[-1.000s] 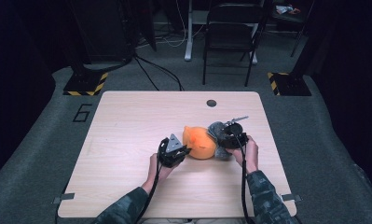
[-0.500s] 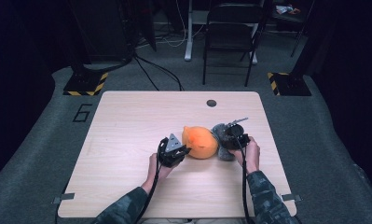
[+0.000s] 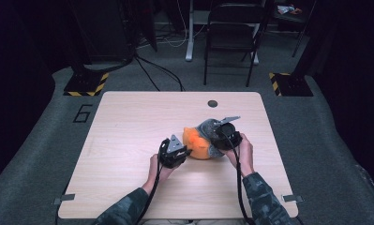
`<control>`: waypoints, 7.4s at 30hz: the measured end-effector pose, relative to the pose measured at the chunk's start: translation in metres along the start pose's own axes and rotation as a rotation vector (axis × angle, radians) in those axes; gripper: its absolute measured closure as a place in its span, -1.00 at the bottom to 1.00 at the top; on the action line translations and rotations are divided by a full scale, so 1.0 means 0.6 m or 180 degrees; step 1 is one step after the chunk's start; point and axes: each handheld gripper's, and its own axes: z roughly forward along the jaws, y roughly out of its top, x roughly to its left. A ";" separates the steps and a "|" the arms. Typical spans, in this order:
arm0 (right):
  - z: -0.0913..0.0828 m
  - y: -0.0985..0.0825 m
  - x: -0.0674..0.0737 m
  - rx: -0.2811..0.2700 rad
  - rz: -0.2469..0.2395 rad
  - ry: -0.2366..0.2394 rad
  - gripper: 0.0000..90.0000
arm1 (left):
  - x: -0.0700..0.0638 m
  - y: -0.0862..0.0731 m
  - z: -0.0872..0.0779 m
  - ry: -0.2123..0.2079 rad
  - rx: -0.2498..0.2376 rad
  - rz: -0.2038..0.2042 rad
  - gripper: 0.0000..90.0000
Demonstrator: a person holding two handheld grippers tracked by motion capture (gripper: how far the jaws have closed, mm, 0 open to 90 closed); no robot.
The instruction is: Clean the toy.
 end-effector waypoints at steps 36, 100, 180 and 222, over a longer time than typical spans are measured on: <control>-0.025 0.019 0.009 -0.0270 0.0138 -0.0001 0.57 | 0.006 0.024 -0.024 -0.0092 -0.0169 -0.0494 0.79; 0.058 -0.046 -0.064 0.0544 0.0354 0.0014 0.57 | 0.010 0.004 -0.010 -0.0013 -0.0145 -0.0385 0.72; 0.071 -0.051 -0.063 0.0697 0.0243 -0.0166 0.56 | 0.007 0.003 -0.007 -0.0058 -0.0236 -0.0338 0.73; -0.008 0.008 0.004 0.0050 -0.0049 -0.0064 0.57 | -0.004 0.004 -0.005 0.0120 -0.0097 -0.0076 0.86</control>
